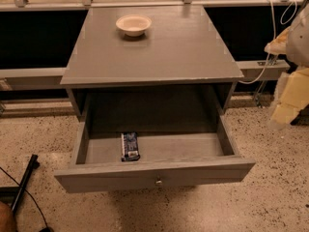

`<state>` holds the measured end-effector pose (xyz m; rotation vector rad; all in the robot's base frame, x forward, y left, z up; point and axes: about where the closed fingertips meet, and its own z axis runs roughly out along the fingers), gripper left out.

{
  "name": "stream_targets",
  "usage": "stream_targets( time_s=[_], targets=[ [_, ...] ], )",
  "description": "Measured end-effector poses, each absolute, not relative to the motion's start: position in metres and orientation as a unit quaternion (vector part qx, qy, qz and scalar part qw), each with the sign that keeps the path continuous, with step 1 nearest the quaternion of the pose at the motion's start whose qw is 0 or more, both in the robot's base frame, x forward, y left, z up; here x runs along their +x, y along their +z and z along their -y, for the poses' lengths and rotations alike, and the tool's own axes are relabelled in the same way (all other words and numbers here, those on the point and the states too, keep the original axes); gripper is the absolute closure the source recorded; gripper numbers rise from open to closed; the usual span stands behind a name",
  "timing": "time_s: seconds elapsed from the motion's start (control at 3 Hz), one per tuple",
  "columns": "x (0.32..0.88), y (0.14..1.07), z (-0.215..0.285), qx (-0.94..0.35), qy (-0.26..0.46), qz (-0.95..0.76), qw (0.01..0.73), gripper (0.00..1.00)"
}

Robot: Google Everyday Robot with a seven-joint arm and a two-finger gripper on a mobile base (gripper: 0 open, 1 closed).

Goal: Pick rxbar blueberry from top drawer and place on counter

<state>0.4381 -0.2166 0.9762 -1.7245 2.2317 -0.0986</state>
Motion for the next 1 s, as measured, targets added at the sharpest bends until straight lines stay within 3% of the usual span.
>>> stream_targets(
  time_s=[0.33,1.0],
  targets=[
    [0.44,0.971,0.213,-0.606,-0.029,-0.778,0.16,0.0],
    [0.439,0.89,0.115,-0.678,0.062,-0.709,0.183,0.0]
  ],
)
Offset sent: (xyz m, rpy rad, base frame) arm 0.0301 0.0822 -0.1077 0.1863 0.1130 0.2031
